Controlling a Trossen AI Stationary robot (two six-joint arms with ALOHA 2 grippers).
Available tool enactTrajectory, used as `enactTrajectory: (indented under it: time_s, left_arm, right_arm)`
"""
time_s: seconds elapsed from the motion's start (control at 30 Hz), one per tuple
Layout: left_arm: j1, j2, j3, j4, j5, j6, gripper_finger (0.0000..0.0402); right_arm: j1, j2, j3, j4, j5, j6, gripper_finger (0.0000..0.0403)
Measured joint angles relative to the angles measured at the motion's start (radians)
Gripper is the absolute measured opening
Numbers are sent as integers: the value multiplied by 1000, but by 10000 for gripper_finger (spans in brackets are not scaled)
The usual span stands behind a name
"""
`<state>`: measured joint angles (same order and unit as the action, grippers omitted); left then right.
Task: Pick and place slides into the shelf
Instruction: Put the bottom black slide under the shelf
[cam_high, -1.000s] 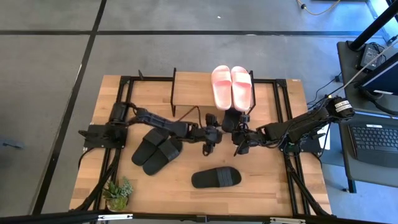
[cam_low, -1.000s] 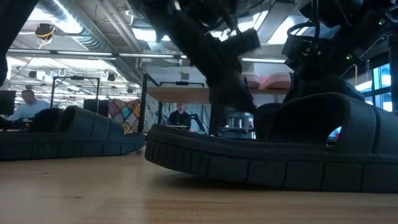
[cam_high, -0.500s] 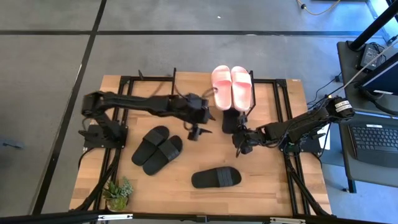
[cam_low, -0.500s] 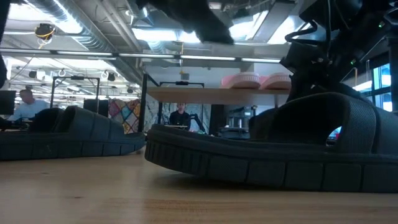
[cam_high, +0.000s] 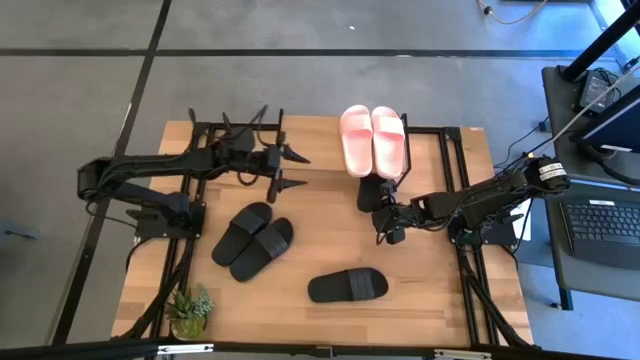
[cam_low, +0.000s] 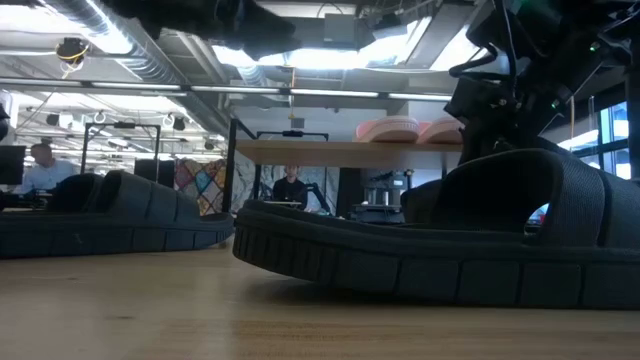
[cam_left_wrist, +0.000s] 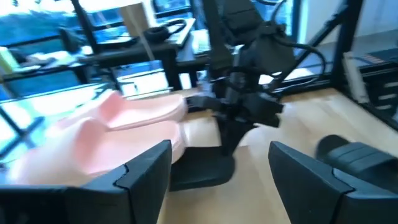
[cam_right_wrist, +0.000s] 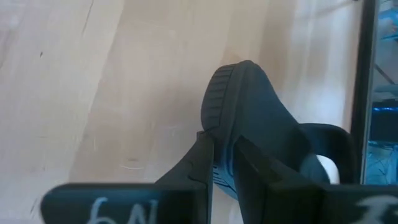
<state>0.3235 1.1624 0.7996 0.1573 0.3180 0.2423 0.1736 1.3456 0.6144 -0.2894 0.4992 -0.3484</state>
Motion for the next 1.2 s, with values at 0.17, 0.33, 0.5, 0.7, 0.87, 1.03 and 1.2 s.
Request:
enactTrajectory:
  time_s: [0.17,0.33,0.5,0.7,0.87,1.03,1.2]
  left_arm:
    - [48,-49,-45,23,-21,3,259]
    - [82,-51,-45,41,-21,3,259]
    - [98,-51,-45,40,-22,3,259]
    - [104,-51,-45,37,-22,-2,259]
    - [104,-51,-45,37,-21,-3,259]
    - [104,-51,-45,37,-21,-4,259]
    - [104,-51,-45,37,-21,-4,259]
  right_arm:
    - [-19,38,0,6,-47,-54,45]
    - [-34,89,0,47,-57,-111,45]
    - [-41,116,0,42,-52,-182,45]
    - [-41,132,0,31,-48,-219,45]
    - [-41,133,0,29,-47,-221,62]
    - [-41,134,0,24,-49,-217,81]
    - [-41,134,0,25,-49,-206,85]
